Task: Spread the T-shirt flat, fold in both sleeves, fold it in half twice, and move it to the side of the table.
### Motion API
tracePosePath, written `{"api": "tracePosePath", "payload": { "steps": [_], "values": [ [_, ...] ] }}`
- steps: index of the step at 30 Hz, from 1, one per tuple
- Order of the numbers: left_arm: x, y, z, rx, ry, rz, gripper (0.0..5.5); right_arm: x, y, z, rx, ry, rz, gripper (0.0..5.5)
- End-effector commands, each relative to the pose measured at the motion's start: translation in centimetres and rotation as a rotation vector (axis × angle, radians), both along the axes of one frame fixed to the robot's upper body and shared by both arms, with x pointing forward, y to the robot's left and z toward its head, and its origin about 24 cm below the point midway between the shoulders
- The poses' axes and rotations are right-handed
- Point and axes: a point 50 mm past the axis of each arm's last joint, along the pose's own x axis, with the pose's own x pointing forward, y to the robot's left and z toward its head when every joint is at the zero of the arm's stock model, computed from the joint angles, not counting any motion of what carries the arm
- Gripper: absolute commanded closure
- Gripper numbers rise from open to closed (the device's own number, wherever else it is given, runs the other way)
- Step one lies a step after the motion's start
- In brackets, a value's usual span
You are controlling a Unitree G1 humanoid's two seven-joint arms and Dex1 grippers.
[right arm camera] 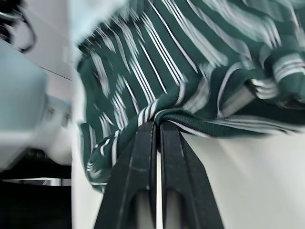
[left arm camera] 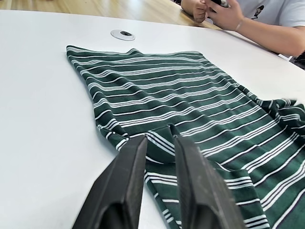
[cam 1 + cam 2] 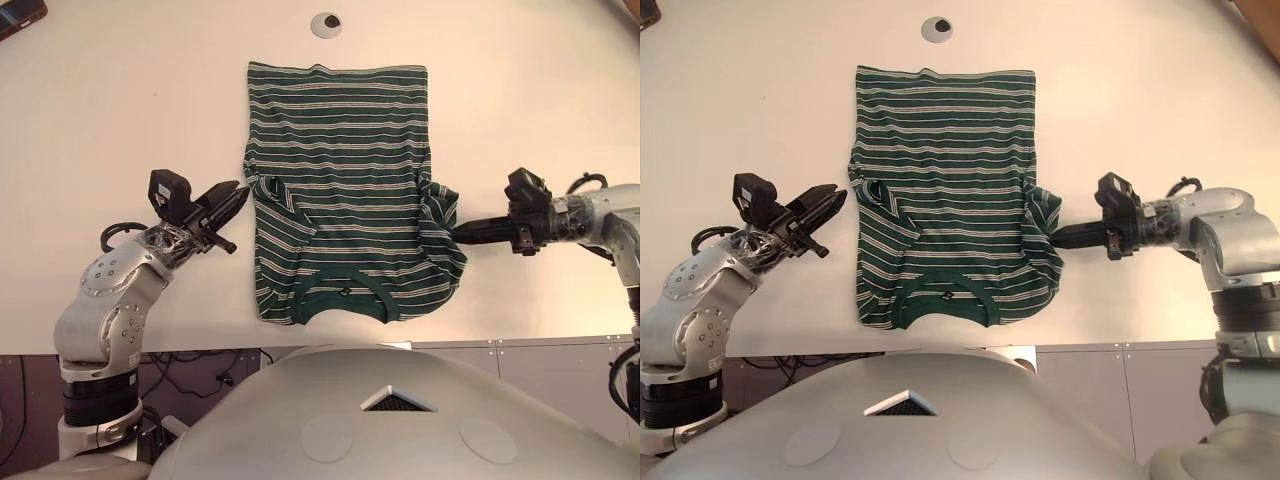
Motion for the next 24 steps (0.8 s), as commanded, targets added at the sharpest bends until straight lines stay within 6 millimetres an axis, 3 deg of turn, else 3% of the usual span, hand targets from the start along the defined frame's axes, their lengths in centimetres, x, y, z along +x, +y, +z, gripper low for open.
{"api": "tracePosePath", "payload": {
  "steps": [1,9,12,16,19,21,24],
  "values": [
    [0.6,-0.1,0.0,0.014,-0.007,-0.012,4.52,-0.1,2.0,-0.1,0.017,0.001,0.080,5.45],
    [0.6,-0.4,-0.5,0.011,0.005,-0.023,4.52,-0.1,6.5,-1.3,0.041,-0.033,0.103,5.45],
    [0.5,-0.8,-0.8,0.011,0.012,-0.027,4.52,0.0,7.3,-1.8,-0.003,-0.045,0.091,5.45],
    [0.1,-0.9,-0.9,0.019,0.019,-0.024,4.52,0.5,6.8,-1.7,-0.026,-0.061,0.069,4.84],
    [-0.9,-0.7,-1.0,0.108,0.038,-0.061,4.52,1.2,6.1,0.1,0.026,-0.092,0.046,4.35],
    [-1.6,-0.1,-0.7,0.201,0.035,-0.084,4.52,1.5,5.2,1.2,0.016,-0.157,0.041,4.01],
    [-3.0,1.8,-0.6,0.547,0.002,-0.218,4.25,1.5,1.8,1.0,-0.195,-0.364,0.129,3.48]
  ]
}}
